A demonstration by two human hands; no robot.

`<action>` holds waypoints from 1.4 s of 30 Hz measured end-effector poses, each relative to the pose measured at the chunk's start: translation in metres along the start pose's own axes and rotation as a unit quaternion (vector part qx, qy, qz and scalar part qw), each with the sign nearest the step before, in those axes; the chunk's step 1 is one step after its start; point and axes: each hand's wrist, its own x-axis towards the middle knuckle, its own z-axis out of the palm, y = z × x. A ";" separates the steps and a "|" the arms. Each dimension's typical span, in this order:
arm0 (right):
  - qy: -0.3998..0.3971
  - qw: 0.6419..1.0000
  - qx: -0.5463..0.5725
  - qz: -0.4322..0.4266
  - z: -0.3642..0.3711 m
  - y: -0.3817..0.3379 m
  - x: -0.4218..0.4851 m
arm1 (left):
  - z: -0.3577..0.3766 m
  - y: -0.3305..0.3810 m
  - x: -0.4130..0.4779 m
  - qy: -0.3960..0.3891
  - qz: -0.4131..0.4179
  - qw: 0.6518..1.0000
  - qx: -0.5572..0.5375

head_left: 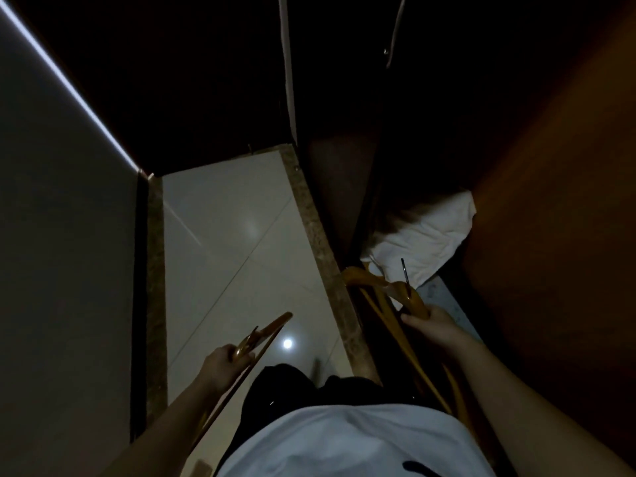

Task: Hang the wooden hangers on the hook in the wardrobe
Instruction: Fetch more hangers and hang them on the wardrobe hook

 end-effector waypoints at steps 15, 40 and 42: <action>0.312 0.942 0.011 -0.121 -0.060 -0.121 0.022 | -0.086 0.277 0.154 -0.242 0.238 0.939 0.064; 0.688 0.719 -0.032 -0.099 -0.139 -0.242 -0.191 | -0.111 0.602 -0.010 -0.430 0.715 0.538 0.124; 0.694 0.709 -0.026 -0.122 -0.151 -0.250 -0.207 | -0.116 0.618 -0.028 -0.419 0.734 0.523 0.109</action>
